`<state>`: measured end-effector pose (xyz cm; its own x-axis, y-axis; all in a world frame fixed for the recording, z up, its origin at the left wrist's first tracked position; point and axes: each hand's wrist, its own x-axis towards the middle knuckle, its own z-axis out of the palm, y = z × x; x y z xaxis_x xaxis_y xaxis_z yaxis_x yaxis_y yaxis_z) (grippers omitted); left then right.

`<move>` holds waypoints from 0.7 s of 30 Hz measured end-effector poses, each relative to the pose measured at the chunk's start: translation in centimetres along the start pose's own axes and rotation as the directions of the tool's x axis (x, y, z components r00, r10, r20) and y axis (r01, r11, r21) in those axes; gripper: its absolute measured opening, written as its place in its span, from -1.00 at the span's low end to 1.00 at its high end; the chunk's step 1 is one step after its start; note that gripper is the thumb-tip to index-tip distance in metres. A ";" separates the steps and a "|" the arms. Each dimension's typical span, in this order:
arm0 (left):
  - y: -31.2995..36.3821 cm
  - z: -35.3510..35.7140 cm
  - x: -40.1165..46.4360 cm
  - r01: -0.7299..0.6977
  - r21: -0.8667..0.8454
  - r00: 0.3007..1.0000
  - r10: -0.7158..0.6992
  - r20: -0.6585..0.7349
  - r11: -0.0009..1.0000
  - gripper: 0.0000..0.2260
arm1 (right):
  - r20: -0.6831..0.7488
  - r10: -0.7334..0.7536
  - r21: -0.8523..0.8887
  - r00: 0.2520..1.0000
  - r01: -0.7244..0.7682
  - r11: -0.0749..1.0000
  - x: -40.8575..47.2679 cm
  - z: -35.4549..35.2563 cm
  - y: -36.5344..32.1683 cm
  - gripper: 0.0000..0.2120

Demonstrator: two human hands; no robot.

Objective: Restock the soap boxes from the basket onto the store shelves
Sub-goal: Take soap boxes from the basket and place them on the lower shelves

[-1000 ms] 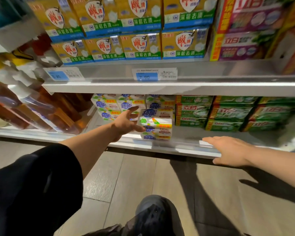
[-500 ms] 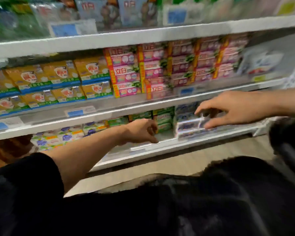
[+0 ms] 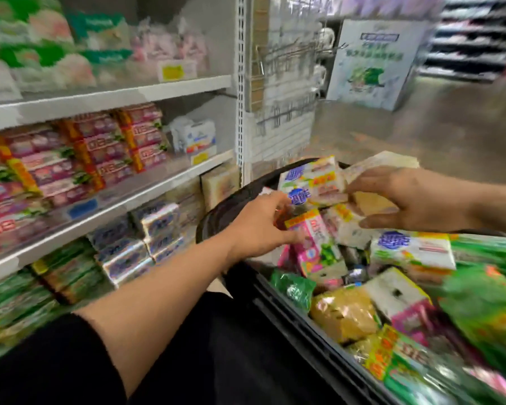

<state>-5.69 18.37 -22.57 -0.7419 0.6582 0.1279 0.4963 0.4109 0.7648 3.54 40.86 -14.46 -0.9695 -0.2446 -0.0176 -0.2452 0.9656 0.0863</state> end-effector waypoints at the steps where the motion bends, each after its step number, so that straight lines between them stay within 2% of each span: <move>1: 0.3 0.7 0.6 0.002 0.018 1.000 -0.003 0.011 1.000 -0.37 | -0.012 0.017 -0.018 1.000 -0.017 1.000 -0.7 0.4 0.7 -0.44; 3: 0.7 2.0 1.6 0.005 0.045 1.000 -0.004 -0.027 0.999 -0.30 | -0.091 0.022 -0.087 0.996 -0.030 0.996 -1.7 1.0 2.2 -0.36; 6: 0.6 2.7 3.2 0.025 0.129 0.964 0.010 -0.264 0.991 -0.21 | -0.248 0.075 -0.136 0.966 -0.112 0.984 -2.4 1.6 4.2 -0.27; 7: 0.5 2.6 4.0 0.029 0.174 0.947 0.028 -0.319 0.984 -0.16 | -0.285 0.111 -0.129 0.952 -0.153 0.980 -2.4 1.7 4.8 -0.25; 9: 0.2 2.1 5.6 0.028 0.233 0.943 0.052 -0.330 0.972 -0.07 | -0.333 0.219 -0.010 0.917 -0.235 0.972 -2.4 2.2 5.7 -0.19; 11: -0.4 2.0 7.2 0.039 0.202 0.964 0.016 -0.267 0.979 0.00 | -0.324 0.358 0.247 0.876 -0.287 0.926 -2.2 2.5 6.0 -0.14; 13: -1.3 2.4 8.5 0.052 0.132 0.979 -0.024 -0.201 0.990 0.06 | -0.270 0.467 0.478 0.842 -0.304 0.824 -1.8 2.7 6.2 -0.13; 15: -2.2 3.1 9.3 0.052 0.058 0.984 -0.041 -0.173 0.997 0.10 | -0.226 0.545 0.639 0.808 -0.299 0.709 -1.2 3.0 6.4 -0.12; 17: -2.7 3.4 9.7 0.037 0.016 0.983 -0.034 -0.181 0.999 0.07 | -0.193 0.593 0.712 0.782 -0.304 0.632 -1.0 2.9 6.3 -0.08; 21: -3.4 3.3 10.1 0.001 -0.031 0.965 -0.009 -0.262 1.000 -0.02 | -0.125 0.570 0.685 0.812 -0.345 0.641 -0.1 1.9 6.7 0.08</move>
<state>-13.36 25.76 -25.96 -0.8387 0.4658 0.2823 0.4814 0.3915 0.7842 1.98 47.53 -15.76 -0.9266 0.3406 0.1592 0.1741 0.7640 -0.6212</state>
